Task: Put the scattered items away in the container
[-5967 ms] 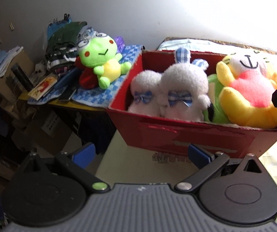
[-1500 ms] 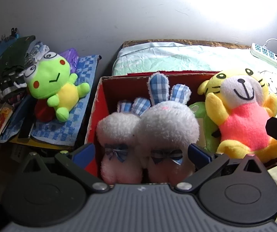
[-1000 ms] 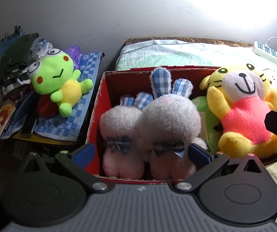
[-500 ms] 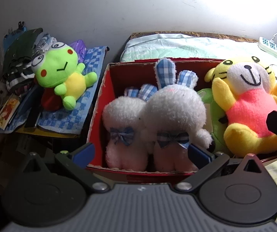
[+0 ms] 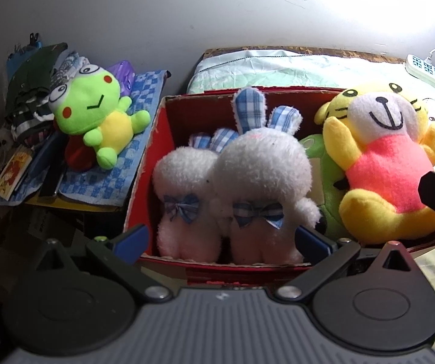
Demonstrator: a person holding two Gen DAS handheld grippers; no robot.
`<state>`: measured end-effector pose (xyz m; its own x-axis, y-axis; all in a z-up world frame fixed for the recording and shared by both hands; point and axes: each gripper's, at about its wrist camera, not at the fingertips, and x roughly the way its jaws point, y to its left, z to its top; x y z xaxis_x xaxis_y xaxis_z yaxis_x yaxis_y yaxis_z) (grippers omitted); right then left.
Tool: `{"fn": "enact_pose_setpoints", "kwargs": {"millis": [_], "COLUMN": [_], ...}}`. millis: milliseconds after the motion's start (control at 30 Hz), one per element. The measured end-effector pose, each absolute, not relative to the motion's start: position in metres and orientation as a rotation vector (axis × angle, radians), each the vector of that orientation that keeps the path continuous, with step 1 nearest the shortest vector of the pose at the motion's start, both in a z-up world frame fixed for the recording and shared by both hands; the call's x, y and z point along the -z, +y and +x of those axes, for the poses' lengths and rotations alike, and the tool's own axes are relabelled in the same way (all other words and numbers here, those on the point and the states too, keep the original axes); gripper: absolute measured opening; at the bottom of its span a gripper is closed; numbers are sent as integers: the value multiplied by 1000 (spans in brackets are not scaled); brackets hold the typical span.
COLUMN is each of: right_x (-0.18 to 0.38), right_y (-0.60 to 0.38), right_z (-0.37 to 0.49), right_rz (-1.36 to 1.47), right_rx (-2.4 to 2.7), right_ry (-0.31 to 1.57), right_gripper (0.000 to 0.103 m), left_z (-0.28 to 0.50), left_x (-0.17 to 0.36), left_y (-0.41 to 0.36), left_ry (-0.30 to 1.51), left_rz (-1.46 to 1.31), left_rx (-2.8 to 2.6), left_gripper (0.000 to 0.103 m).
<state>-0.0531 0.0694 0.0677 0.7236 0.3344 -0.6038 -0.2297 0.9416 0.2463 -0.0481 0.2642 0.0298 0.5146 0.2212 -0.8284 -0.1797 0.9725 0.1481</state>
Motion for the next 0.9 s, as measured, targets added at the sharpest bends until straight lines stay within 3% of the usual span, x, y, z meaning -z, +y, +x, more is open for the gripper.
{"fn": "enact_pose_setpoints", "kwargs": {"millis": [900], "right_x": [-72], "right_y": [26], "right_z": [-53], "right_rz": [201], "right_rx": [-330], "right_ry": [704], "right_gripper": [63], "left_z": [-61], "left_x": [-43], "left_y": [227], "left_ry": [990], "left_rz": [47], "left_rx": [-250], "left_gripper": [102]}}
